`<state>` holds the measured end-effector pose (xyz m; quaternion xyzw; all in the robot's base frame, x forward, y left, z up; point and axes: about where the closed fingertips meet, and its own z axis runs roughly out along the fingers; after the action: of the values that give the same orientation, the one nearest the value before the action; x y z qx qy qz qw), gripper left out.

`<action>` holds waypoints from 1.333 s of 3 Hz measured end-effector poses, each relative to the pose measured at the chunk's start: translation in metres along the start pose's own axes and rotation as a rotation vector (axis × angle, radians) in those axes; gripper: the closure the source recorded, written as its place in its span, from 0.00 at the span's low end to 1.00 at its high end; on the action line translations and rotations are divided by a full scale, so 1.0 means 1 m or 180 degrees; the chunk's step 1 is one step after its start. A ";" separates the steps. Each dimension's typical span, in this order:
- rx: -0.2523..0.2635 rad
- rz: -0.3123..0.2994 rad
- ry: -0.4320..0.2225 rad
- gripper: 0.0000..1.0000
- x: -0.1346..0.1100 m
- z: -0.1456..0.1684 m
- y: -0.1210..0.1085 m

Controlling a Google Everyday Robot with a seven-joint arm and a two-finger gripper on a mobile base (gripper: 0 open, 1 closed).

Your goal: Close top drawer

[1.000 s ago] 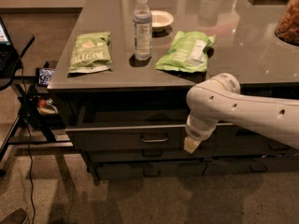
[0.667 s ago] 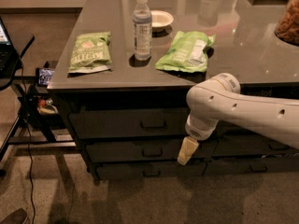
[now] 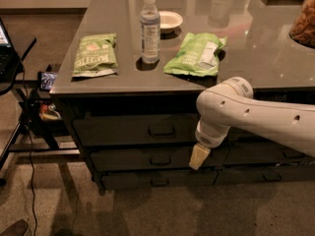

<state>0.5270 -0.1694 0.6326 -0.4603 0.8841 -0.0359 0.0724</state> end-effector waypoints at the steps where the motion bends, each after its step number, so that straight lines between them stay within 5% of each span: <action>1: 0.0000 0.0000 0.0000 0.42 0.000 0.000 0.000; 3: 0.0053 -0.0006 0.0000 0.89 -0.010 0.006 -0.014; 4: 0.0230 0.0030 -0.0002 1.00 -0.027 0.017 -0.043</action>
Offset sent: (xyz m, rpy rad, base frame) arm 0.0000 0.0000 0.0000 0.0000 0.0000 0.0000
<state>0.5796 -0.1714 0.6244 -0.4531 0.8844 -0.0673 0.0894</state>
